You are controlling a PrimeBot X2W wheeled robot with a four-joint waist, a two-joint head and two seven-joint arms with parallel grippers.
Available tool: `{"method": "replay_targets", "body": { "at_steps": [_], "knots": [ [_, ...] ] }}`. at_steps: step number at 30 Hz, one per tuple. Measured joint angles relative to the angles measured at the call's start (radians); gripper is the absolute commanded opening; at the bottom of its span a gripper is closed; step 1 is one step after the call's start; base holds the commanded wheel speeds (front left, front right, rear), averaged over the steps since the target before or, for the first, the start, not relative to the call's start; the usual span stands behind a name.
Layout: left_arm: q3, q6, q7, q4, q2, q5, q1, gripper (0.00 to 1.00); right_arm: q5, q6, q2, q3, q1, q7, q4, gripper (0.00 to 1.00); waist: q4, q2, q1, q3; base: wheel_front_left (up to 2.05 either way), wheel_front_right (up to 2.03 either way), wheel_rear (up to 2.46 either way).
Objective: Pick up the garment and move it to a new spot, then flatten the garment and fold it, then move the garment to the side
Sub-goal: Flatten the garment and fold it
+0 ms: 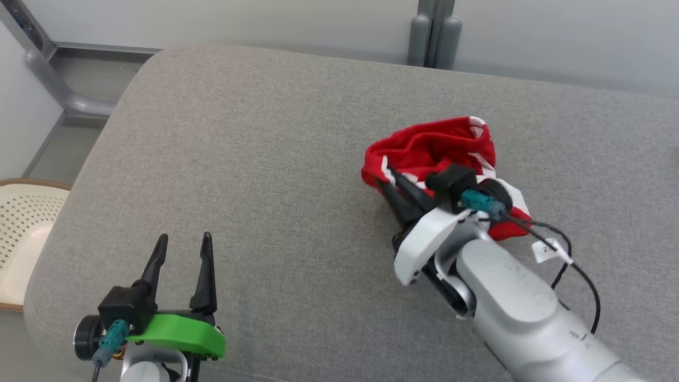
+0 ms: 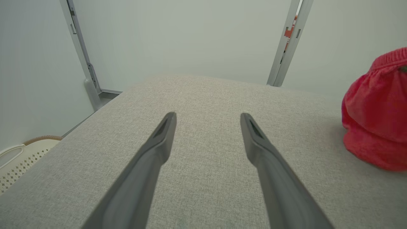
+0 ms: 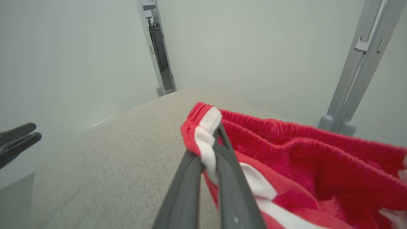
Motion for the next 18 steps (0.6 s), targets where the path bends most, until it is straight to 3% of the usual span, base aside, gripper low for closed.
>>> {"method": "replay_targets", "body": {
  "at_steps": [9, 10, 11, 12, 18],
  "knots": [
    [-0.006, 0.0, 0.0, 0.002, 0.0, -0.009, -0.001, 1.0, 0.075, 0.0, 0.039, 0.243, 0.109, 0.001, 0.062, 0.0, 0.011, 0.0, -0.0001, 0.009, 0.0, 0.0, 0.0],
    [-0.008, 0.0, 0.0, 0.002, 0.0, -0.013, -0.001, 1.0, 0.083, 0.0, 0.041, 0.267, 0.119, -0.001, 0.068, 0.09, 0.01, 0.0, 0.0, 0.01, 0.0, 0.0, 0.0],
    [-0.011, 0.001, 0.0, 0.002, 0.0, -0.018, -0.001, 1.0, 0.093, 0.0, 0.041, 0.29, 0.128, -0.002, 0.072, 0.63, 0.009, 0.0, 0.0, 0.01, 0.0, 0.0, 0.0],
    [-0.015, 0.002, 0.0, 0.003, 0.0, -0.021, -0.001, 1.0, 0.108, 0.0, 0.042, 0.309, 0.134, -0.004, 0.073, 1.0, 0.007, 0.0, -0.0001, 0.01, 0.0, 0.0, 0.0],
    [-0.017, 0.007, 0.0, 0.004, 0.0, -0.024, 0.0, 1.0, 0.189, 0.0, 0.045, 0.303, 0.122, -0.015, 0.057, 1.0, -0.015, 0.0, -0.0001, 0.002, 0.0, 0.0, 0.0]
  ]
}}
